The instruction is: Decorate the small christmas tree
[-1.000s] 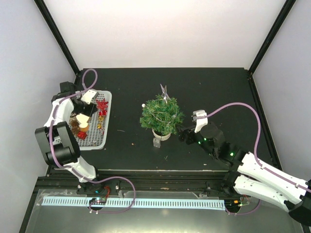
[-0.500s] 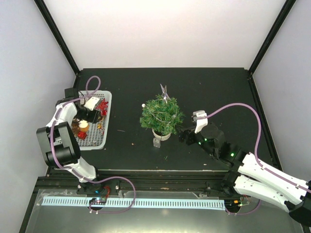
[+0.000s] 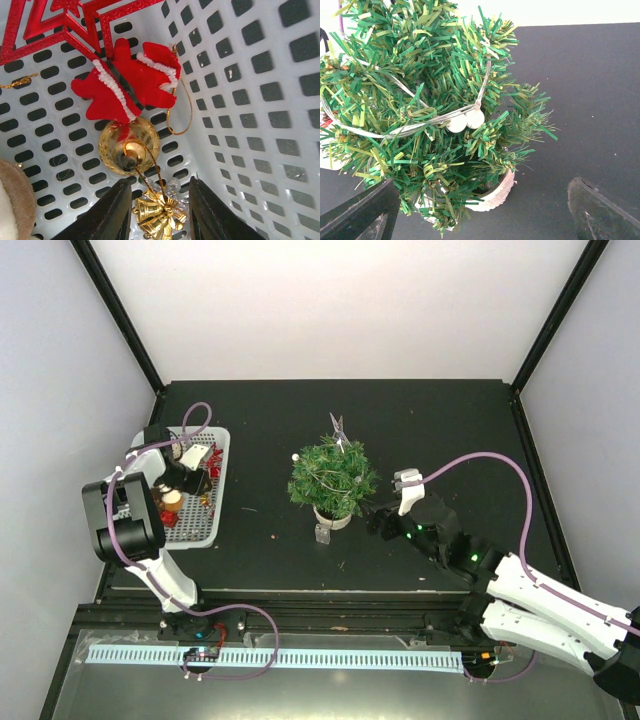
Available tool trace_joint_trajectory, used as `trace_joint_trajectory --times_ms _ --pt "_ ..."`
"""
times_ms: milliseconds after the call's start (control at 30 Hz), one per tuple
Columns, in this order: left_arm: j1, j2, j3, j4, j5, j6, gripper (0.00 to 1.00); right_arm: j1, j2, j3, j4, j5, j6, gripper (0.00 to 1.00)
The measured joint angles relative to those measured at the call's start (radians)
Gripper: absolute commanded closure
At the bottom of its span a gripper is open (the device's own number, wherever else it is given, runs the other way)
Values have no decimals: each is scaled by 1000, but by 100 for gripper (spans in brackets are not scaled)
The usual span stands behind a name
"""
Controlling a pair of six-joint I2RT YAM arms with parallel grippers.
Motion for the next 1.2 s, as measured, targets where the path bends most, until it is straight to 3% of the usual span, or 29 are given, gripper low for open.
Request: trace_joint_trajectory --times_ms 100,233,600,1200 --pt "0 9 0 5 -5 -2 77 0 0 0 2 -2 0 8" --pt "0 14 0 11 -8 -8 98 0 4 -2 10 -7 0 8" --pt "0 -7 27 -5 -11 -16 98 0 4 -5 15 -18 4 8" --pt "0 -336 177 -253 86 39 98 4 -68 -39 15 -125 -25 13"
